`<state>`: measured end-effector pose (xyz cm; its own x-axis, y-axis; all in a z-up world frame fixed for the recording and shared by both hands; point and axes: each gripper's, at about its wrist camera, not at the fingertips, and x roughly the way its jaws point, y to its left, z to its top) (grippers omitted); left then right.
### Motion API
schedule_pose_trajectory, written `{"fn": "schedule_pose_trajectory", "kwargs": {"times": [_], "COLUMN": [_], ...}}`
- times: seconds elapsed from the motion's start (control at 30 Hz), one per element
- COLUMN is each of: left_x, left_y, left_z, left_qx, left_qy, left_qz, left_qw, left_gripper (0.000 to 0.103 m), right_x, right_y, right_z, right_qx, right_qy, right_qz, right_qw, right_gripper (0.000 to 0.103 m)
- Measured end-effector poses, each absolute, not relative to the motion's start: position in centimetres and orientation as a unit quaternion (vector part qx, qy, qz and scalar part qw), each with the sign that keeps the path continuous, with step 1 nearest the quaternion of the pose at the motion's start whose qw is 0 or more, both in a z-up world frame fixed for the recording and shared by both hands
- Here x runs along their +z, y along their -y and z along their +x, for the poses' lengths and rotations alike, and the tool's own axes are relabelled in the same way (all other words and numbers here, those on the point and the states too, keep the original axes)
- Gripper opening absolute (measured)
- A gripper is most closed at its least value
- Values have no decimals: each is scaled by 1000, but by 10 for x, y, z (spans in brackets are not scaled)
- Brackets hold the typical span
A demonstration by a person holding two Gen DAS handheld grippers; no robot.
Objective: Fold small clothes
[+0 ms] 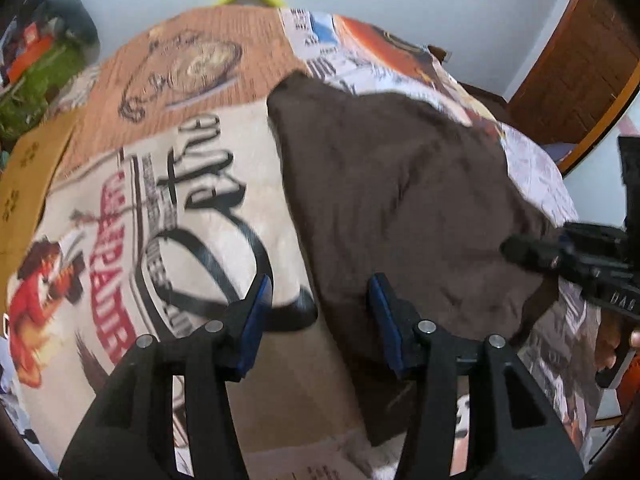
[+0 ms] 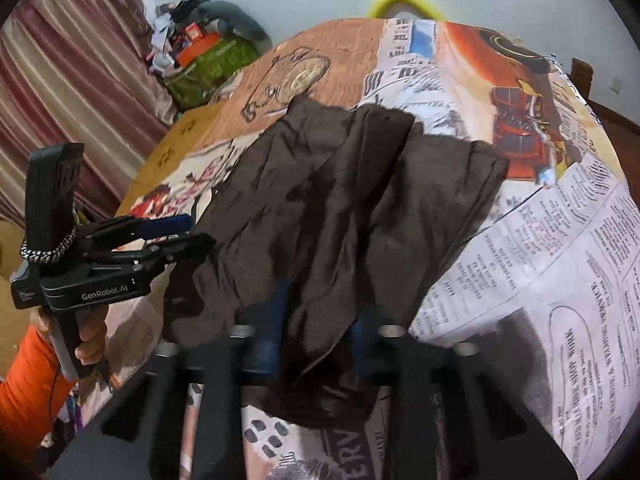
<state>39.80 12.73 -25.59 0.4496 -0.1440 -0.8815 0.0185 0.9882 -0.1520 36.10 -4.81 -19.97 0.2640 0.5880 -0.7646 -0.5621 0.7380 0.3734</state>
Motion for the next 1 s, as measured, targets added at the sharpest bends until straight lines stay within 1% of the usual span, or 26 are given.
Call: {"fn": "schedule_pose_trajectory", "kwargs": {"times": [0.03,0.1,0.2,0.4,0.5,0.63,0.67,0.7,0.73,0.8,0.9,1.0], "left_x": [-257,-258,-261,-262,-263,-260,-256,-252,-248,-238,-224,-224], "left_y": [-127,-126,-126,-127,-118,-105,-105,-106,-108,-115,-130,-145], "left_z": [396,392,386,369,356,343,341,341,342,346,365,391], "left_qx": [-50,-54,-59,-73,-76,-79,-78,-77,-76,-72,-43,-18], "left_qy": [-523,-523,-525,-534,-535,-527,-522,-518,-514,-500,-480,-478], "left_qz": [-60,-57,-55,-63,-36,7,8,3,-6,-23,-40,-58], "left_qw": [849,849,847,840,841,846,849,852,855,863,875,876], "left_gripper": [51,54,56,58,60,61,61,61,61,61,66,67], "right_x": [-195,-186,-183,-224,-223,-202,-199,-192,-187,-182,-181,-189], "right_y": [49,54,65,81,90,96,97,97,95,92,77,56], "right_z": [357,353,352,353,350,347,347,351,353,360,379,407], "right_qx": [361,358,351,308,309,308,309,310,311,312,315,311], "right_qy": [-477,-462,-459,-501,-505,-488,-484,-477,-471,-459,-459,-466], "right_qz": [8,7,22,20,29,26,26,29,34,44,50,46], "right_qw": [801,812,816,809,805,816,819,822,825,830,829,827], "right_gripper": [10,9,9,8,8,9,11,19,31,44,45,45]}}
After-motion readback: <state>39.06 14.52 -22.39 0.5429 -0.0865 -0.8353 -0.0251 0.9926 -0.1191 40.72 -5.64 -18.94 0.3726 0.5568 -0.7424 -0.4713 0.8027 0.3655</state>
